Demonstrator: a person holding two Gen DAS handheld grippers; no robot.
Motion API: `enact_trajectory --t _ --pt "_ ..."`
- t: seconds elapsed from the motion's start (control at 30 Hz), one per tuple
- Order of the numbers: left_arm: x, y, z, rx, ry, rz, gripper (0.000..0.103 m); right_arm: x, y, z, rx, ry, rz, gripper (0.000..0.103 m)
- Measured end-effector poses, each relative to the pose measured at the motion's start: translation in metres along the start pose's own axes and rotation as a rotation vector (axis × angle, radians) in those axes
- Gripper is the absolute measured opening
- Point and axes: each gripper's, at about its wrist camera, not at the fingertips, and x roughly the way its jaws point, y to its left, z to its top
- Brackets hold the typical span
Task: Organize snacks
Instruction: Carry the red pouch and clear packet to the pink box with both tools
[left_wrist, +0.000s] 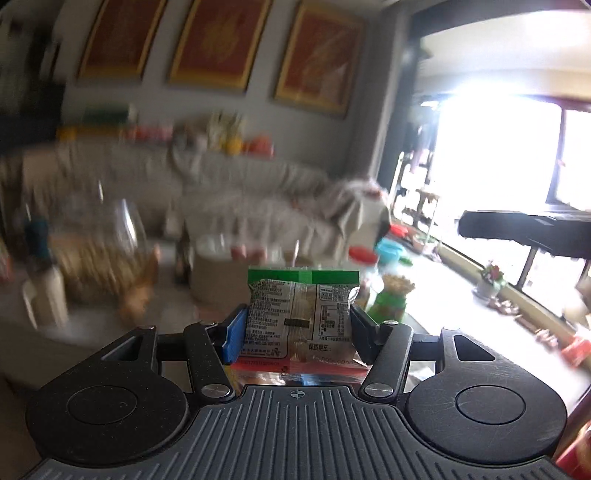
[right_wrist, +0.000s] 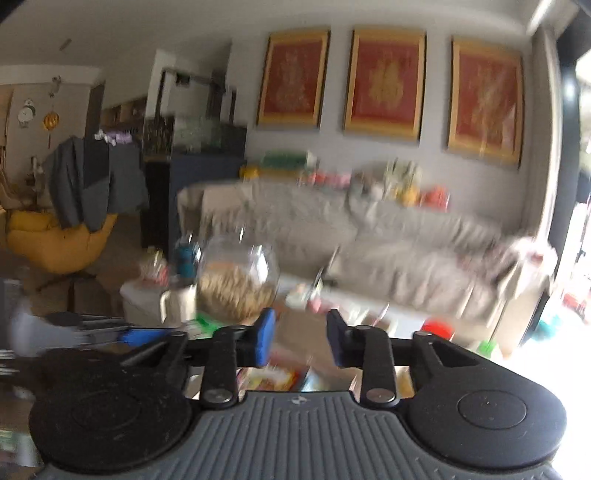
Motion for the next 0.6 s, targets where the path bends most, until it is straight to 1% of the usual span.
enact_trajectory --t 0.07,0.13,0.2,0.27,0.33,0.37,0.4,0.43,0.47,0.5,0.53,0.57,0.6 --pt "0.029 0.012 -0.007 -0.059 0.082 -0.021 0.063 0.015 -0.006 -0.011 0.010 0.067 0.016 0.028" --pt "0.048 0.020 -0.018 -0.070 0.126 -0.034 0.063 0.017 -0.008 -0.032 -0.006 0.130 0.029 0.028" --pt "0.066 0.027 -0.025 -0.075 0.160 -0.038 0.063 0.021 -0.007 -0.060 -0.005 0.212 0.063 0.028" --pt "0.082 0.034 -0.026 -0.109 0.170 -0.065 0.063 0.028 -0.005 -0.089 0.021 0.300 0.097 0.028" --pt "0.097 0.043 -0.022 -0.166 0.152 -0.116 0.064 0.035 -0.005 -0.117 0.048 0.369 0.114 0.030" --pt "0.108 0.047 -0.021 -0.177 0.141 -0.134 0.064 0.040 -0.002 -0.131 0.045 0.395 0.106 0.037" --pt "0.121 0.048 -0.019 -0.157 0.146 -0.127 0.065 0.045 0.004 -0.142 0.037 0.415 0.096 0.044" --pt "0.135 0.044 -0.020 -0.117 0.184 -0.084 0.065 0.049 0.008 -0.153 0.034 0.439 0.087 0.060" --pt "0.150 0.042 -0.022 -0.070 0.239 -0.014 0.063 0.054 0.013 -0.162 0.037 0.462 0.083 0.066" --pt "0.164 0.040 -0.026 -0.020 0.291 0.062 0.063 0.056 0.018 -0.172 0.046 0.485 0.088 0.066" --pt "0.173 0.037 -0.029 0.018 0.310 0.109 0.063 0.059 0.022 -0.180 0.053 0.508 0.097 0.066" --pt "0.174 0.037 -0.030 0.026 0.294 0.114 0.063 0.061 0.026 -0.186 0.059 0.529 0.106 0.066" --pt "0.171 0.039 -0.029 0.009 0.279 0.100 0.064 0.063 0.029 -0.193 0.062 0.549 0.114 0.066"
